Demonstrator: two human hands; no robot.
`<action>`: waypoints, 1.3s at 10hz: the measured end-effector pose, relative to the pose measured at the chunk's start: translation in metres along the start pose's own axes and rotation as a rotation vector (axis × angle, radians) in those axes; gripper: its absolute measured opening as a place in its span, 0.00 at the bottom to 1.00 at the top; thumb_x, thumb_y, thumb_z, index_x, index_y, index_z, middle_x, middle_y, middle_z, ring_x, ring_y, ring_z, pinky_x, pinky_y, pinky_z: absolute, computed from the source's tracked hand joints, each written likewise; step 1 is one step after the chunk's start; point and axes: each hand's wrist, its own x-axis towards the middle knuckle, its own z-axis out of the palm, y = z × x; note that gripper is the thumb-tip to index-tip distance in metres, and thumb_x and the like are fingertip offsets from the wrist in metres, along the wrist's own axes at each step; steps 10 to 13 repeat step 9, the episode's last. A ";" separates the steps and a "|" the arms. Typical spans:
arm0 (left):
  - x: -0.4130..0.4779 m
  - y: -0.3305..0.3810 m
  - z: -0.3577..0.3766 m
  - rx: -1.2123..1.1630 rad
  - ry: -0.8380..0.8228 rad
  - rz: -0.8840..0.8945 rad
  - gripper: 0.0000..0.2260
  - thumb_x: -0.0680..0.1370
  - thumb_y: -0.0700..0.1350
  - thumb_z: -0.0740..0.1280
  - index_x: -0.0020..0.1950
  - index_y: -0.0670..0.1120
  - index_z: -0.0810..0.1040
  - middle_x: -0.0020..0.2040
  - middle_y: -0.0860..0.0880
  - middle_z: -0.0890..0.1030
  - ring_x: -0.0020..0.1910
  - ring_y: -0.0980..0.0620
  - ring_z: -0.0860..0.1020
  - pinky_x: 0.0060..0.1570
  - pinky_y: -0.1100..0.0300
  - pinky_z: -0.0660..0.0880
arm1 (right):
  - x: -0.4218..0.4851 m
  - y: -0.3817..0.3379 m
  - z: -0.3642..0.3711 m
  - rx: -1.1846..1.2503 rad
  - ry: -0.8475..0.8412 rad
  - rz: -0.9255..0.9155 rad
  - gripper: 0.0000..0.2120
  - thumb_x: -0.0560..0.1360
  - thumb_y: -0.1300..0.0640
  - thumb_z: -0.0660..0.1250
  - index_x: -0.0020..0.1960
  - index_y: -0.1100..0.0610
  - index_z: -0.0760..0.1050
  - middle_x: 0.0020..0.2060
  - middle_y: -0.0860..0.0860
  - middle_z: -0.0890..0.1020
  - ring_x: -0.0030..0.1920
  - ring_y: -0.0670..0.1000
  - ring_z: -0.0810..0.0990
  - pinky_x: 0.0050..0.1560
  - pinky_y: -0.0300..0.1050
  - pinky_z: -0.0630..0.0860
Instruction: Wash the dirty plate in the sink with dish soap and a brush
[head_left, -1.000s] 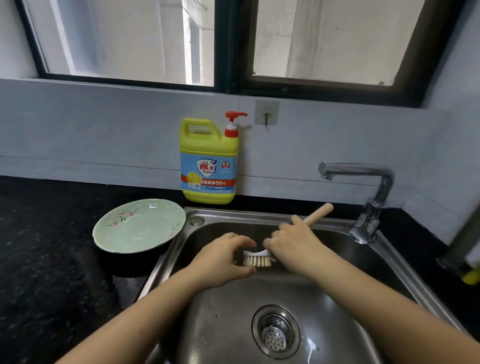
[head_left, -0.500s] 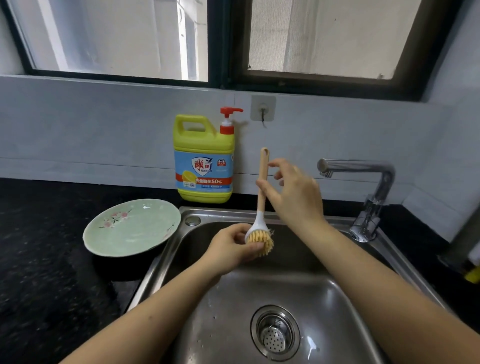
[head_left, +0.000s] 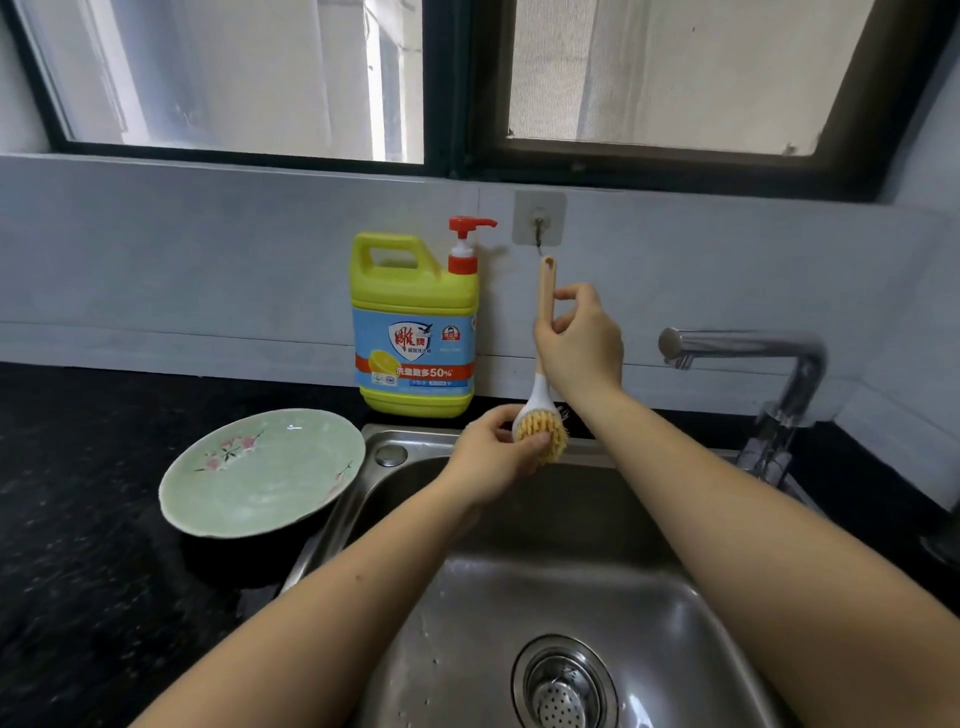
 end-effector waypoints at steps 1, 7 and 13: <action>0.016 0.007 -0.002 0.004 0.041 0.013 0.18 0.76 0.43 0.68 0.66 0.46 0.73 0.54 0.45 0.80 0.51 0.51 0.79 0.45 0.60 0.79 | 0.017 -0.002 0.008 -0.006 0.017 -0.004 0.12 0.77 0.56 0.63 0.60 0.55 0.70 0.41 0.53 0.80 0.41 0.52 0.79 0.39 0.47 0.75; 0.066 0.006 -0.005 -0.162 0.107 -0.180 0.24 0.77 0.40 0.67 0.72 0.46 0.66 0.62 0.41 0.76 0.58 0.44 0.77 0.47 0.57 0.78 | 0.049 0.013 0.033 -0.150 -0.064 0.078 0.13 0.78 0.50 0.60 0.59 0.55 0.68 0.48 0.54 0.81 0.47 0.57 0.79 0.42 0.49 0.75; 0.058 0.003 -0.015 -0.203 0.137 -0.121 0.20 0.78 0.42 0.66 0.69 0.43 0.69 0.57 0.45 0.76 0.55 0.47 0.77 0.54 0.54 0.77 | 0.018 0.028 0.024 0.003 -0.100 0.195 0.10 0.78 0.52 0.61 0.58 0.53 0.71 0.47 0.52 0.80 0.47 0.53 0.78 0.47 0.49 0.76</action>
